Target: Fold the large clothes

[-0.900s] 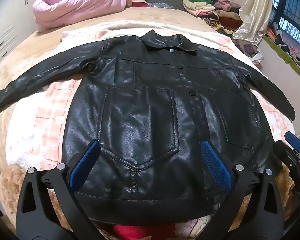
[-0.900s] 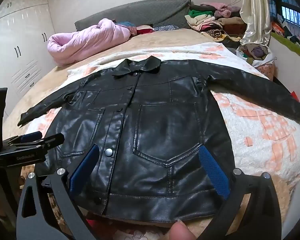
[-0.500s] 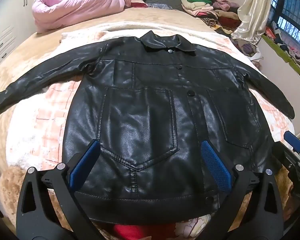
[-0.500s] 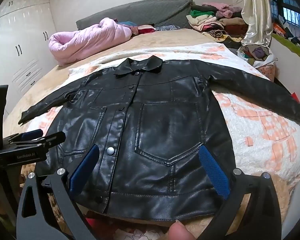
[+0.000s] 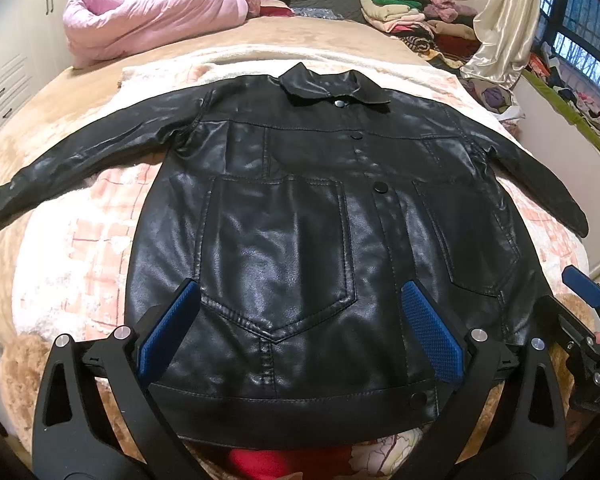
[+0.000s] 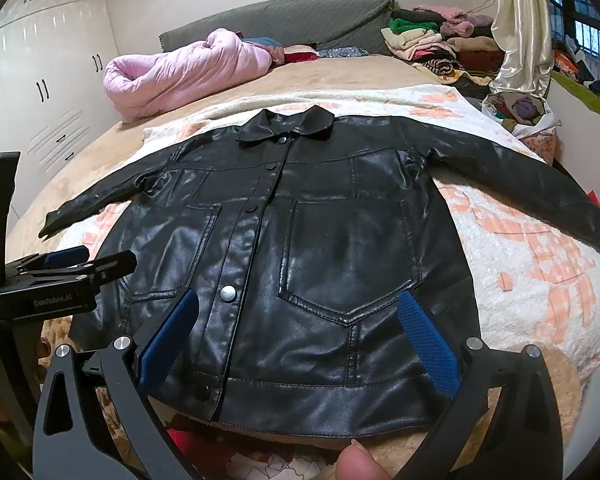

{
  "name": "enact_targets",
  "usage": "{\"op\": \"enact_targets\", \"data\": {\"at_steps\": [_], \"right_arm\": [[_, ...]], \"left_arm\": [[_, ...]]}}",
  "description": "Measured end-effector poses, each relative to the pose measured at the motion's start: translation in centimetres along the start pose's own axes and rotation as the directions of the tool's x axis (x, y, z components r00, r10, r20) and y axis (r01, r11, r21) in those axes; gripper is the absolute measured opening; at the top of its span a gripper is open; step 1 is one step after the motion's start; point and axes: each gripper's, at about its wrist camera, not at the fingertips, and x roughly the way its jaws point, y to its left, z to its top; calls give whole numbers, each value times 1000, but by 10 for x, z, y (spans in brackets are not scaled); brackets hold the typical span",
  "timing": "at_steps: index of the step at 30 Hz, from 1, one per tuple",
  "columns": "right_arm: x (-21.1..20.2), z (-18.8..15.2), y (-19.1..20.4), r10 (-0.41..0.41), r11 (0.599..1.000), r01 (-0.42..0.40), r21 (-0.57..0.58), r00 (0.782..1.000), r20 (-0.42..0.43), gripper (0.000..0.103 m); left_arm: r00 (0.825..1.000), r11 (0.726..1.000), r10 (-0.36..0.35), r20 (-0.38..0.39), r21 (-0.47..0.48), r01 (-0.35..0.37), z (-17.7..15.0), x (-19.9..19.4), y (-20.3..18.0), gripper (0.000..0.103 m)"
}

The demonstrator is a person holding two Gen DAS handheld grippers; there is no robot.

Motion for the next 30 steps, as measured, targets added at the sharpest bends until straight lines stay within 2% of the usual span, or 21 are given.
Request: {"op": "enact_targets", "data": {"at_steps": [30], "right_arm": [[1, -1, 2, -3, 1000, 3, 3, 1000, -2, 99]], "left_arm": [[1000, 1000, 1, 6, 3, -1, -1, 0, 0, 94]]}}
